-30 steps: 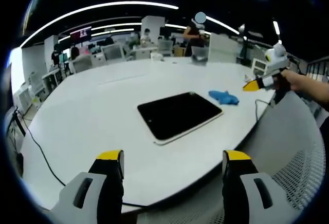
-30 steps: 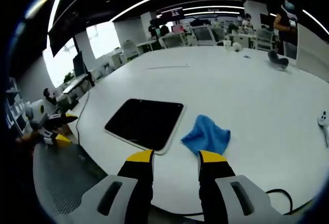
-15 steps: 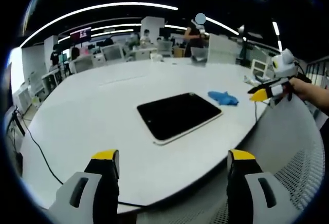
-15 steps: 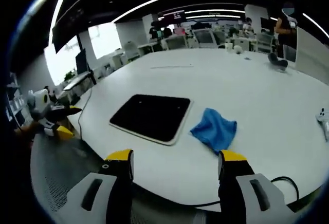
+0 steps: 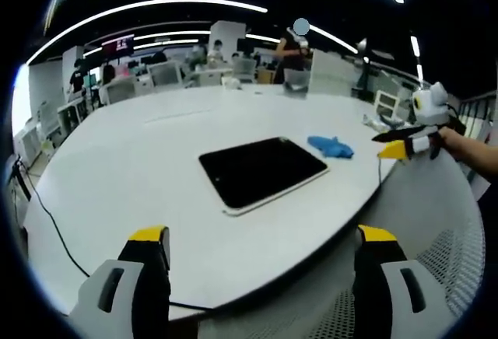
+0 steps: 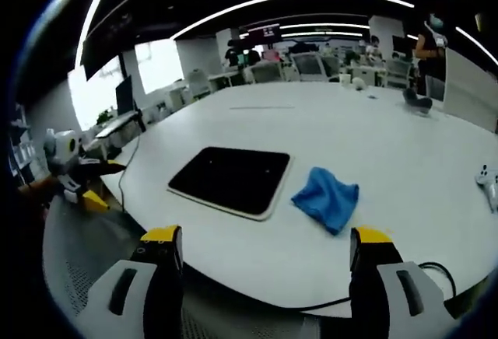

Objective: Wipe the mirror surface with the cleaning cloth until all visible marks leave the cleaned area.

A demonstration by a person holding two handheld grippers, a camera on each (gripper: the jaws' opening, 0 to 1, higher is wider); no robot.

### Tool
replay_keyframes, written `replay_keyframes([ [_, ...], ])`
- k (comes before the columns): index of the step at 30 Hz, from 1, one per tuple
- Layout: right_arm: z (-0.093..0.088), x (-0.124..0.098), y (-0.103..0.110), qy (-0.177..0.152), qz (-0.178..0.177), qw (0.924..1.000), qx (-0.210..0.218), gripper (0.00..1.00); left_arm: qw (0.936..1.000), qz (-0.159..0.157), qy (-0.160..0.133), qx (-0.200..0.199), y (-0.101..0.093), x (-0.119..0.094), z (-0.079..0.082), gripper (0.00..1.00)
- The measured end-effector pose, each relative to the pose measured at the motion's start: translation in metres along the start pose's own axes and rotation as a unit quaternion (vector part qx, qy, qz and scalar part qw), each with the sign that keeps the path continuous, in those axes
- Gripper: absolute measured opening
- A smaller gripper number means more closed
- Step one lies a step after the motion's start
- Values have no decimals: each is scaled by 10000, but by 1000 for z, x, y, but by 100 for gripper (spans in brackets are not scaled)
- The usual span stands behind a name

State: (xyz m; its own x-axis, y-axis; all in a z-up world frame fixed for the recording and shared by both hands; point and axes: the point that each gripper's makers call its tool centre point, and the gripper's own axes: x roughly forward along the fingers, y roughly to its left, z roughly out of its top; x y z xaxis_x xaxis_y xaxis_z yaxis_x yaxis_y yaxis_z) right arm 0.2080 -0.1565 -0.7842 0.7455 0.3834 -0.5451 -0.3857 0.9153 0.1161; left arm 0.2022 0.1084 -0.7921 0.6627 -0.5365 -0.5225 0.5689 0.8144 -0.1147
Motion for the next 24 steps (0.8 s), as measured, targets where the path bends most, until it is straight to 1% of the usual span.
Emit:
replay_keyframes([
  [2,-1,0,-1,-19,-46,9999,-129,91,10000,12,20,-34,1,0,-1,99],
  [4,-3,1,-8,-12,-282,9979,-591,91,10000,15,32,-51,1,0,-1,99],
  [5,-7,0,-12,95,-418,9951,-889,92,10000,11,32,-48,1,0,-1,99],
  [6,-10,1,-14,159,-437,9945,-934,92,10000,15,29,-56,1,0,-1,99],
  [7,-12,5,-18,84,-350,9963,-783,92,10000,13,44,-54,1,0,-1,99],
  [8,-8,5,-18,23,-287,9973,-678,93,10000,22,33,-64,1,0,-2,99],
  [9,-7,4,-19,27,-262,9974,-666,93,10000,34,6,-73,2,0,-1,99],
  [11,-12,4,-19,179,-302,9966,-747,92,10000,72,-5,-61,3,0,0,99],
  [14,-12,4,-19,150,-306,9968,-722,92,9998,177,-75,-41,7,0,1,99],
  [18,-12,5,-19,188,-291,9967,-735,92,9998,210,-42,-35,8,0,1,99],
  [24,-14,4,-17,182,-239,9967,-759,91,9997,240,-92,-62,7,-2,1,99],
])
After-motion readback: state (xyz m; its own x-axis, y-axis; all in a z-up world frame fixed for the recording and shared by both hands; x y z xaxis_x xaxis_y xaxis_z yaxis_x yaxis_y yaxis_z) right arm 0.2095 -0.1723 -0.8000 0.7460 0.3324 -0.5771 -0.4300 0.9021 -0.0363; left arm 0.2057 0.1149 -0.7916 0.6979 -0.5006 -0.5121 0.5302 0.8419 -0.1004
